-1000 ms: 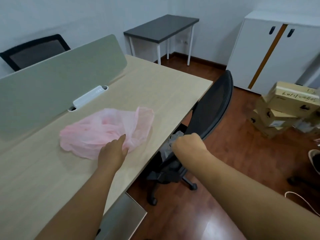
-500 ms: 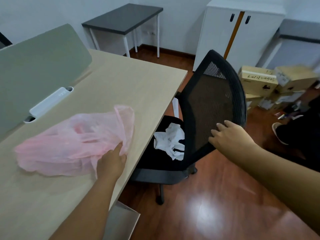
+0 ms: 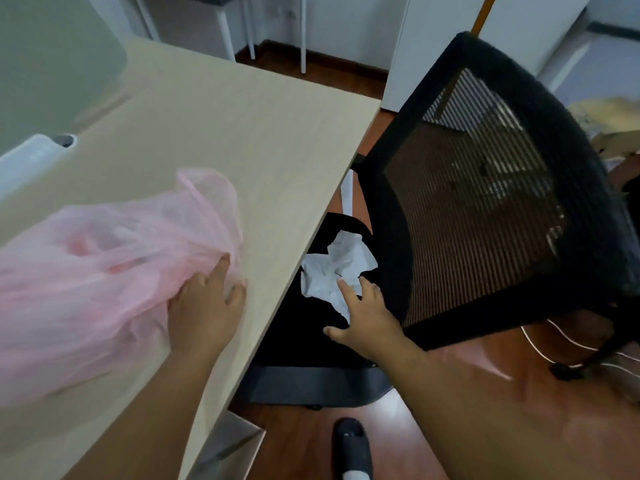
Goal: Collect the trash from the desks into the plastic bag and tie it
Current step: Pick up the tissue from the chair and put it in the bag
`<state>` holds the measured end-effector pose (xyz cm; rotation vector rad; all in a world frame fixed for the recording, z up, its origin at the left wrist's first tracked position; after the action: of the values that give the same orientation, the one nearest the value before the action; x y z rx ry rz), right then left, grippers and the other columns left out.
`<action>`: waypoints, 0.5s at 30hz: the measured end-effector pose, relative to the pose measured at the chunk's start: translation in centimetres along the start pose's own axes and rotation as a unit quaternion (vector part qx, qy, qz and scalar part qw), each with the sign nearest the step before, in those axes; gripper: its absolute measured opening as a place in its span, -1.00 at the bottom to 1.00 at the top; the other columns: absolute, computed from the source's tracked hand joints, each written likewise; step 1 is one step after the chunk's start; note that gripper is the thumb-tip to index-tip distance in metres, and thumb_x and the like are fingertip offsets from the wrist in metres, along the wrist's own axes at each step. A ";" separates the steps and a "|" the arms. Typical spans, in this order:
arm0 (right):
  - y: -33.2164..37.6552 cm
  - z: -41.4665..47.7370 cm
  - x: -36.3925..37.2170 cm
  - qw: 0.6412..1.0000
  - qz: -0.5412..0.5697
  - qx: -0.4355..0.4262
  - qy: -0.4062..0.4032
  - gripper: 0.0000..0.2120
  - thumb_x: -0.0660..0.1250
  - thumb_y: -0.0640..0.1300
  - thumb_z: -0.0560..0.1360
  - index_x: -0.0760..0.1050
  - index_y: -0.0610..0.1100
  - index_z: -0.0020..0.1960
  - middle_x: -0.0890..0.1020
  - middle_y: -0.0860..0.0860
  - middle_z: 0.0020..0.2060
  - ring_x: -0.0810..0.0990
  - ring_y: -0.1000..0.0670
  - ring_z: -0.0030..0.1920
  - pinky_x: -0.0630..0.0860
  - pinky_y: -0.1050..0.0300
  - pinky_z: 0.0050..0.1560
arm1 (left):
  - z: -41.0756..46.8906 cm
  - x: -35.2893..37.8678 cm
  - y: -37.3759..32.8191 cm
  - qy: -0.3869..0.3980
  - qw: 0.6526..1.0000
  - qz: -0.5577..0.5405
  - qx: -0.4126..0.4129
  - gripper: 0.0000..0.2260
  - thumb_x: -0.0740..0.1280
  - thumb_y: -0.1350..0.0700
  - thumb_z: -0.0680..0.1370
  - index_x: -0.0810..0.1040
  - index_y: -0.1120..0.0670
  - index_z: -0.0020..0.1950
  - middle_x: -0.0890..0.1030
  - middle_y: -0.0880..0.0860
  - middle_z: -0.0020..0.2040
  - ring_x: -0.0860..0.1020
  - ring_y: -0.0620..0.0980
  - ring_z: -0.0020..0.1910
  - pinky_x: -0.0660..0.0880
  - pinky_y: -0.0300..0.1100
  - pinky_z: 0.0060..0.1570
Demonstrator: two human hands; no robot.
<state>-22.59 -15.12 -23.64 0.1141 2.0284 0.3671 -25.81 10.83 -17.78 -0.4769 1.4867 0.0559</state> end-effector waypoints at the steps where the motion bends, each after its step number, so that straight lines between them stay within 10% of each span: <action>1: -0.2 1.8 1.4 1.000 0.008 0.012 0.005 -0.05 0.33 0.34 0.38 -0.16 0.16 0.55 -0.12 -0.08 0.56 -0.17 -0.17 0.53 0.30 -0.16 0.40 | 0.9 0.4 -0.3 -0.008 1.000 0.010 0.000 -0.52 0.21 -0.13 0.58 0.34 -0.03 0.49 0.59 0.26 0.10 0.51 0.28 0.18 0.42 0.11 0.17; 15: -3.5 18.8 9.7 0.989 -0.023 0.149 0.004 0.00 0.03 0.62 0.26 -0.38 0.27 0.49 -0.32 -0.11 0.54 -0.28 -0.39 0.48 -0.01 -0.49 0.33 | 10.0 1.8 -3.2 -0.042 0.999 0.014 -0.020 -0.60 0.23 -0.11 0.57 0.46 -0.03 0.38 0.43 0.10 -0.16 0.49 0.22 -0.02 0.46 0.07 0.00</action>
<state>-10.33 -12.21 -40.98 0.2496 2.0789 0.0323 -15.22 10.87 -18.53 -0.4808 1.4126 0.1271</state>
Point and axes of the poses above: each hand's wrist, its own z-axis towards the middle knuckle, its own x-axis out of the palm, y = z × x, the point moved 4 cm from there along z, towards the middle knuckle
